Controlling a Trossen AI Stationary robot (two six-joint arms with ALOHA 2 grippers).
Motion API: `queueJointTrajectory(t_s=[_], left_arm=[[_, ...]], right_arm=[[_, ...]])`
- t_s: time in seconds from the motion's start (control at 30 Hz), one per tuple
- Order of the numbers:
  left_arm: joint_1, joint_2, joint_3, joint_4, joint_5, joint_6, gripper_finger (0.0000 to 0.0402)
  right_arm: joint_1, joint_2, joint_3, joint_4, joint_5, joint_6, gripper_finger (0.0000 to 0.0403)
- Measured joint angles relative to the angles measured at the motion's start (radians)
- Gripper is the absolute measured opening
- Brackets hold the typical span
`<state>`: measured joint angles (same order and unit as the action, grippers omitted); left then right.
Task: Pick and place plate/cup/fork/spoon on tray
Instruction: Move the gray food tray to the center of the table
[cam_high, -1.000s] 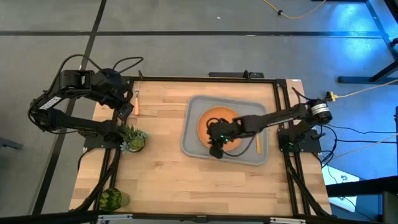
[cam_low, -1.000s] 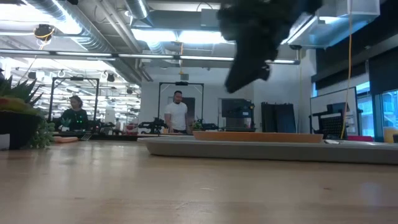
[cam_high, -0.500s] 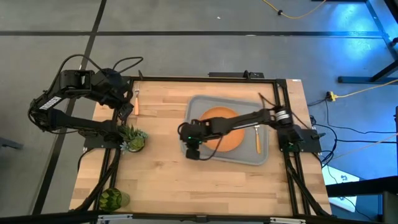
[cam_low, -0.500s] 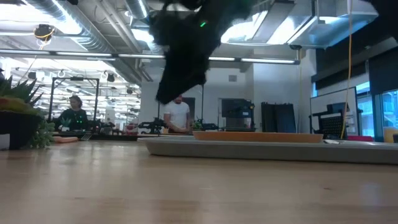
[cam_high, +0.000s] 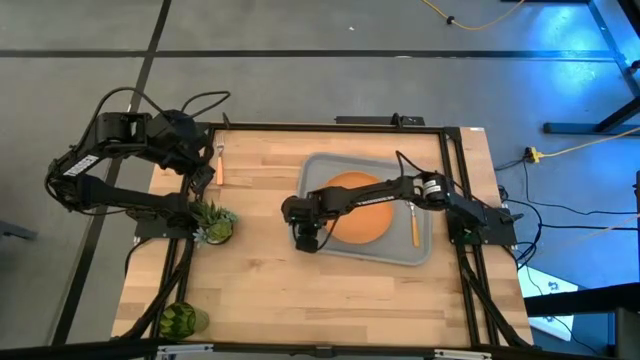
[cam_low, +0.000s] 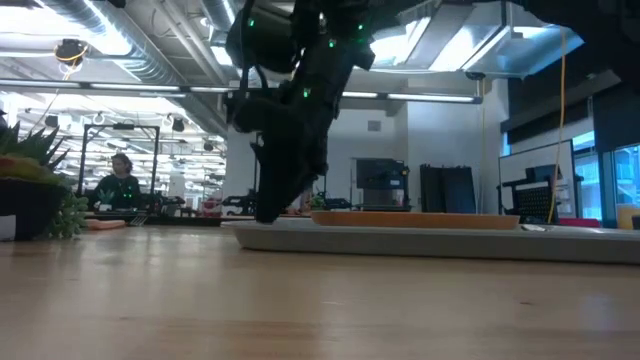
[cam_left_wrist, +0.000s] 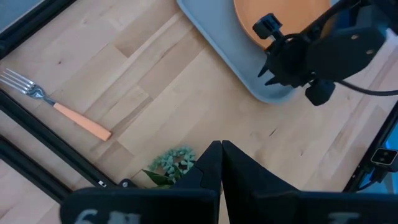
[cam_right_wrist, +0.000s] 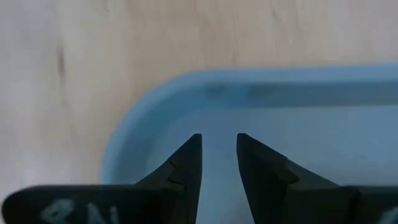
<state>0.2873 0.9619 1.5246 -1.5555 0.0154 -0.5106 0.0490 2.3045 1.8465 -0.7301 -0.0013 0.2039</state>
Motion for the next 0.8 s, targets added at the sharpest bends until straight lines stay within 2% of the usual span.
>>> queueJointTrajectory(t_s=[0.3, 0.8], left_arm=[[0.000, 0.000, 0.000, 0.000, -0.005, 0.000, 0.0000], [0.000, 0.000, 0.000, 0.000, -0.006, 0.000, 0.0000]], right_arm=[[0.000, 0.021, 0.000, 0.029, -0.003, -0.007, 0.0106], [0.016, 0.050, 0.000, 0.099, -0.125, -0.044, 0.0106]])
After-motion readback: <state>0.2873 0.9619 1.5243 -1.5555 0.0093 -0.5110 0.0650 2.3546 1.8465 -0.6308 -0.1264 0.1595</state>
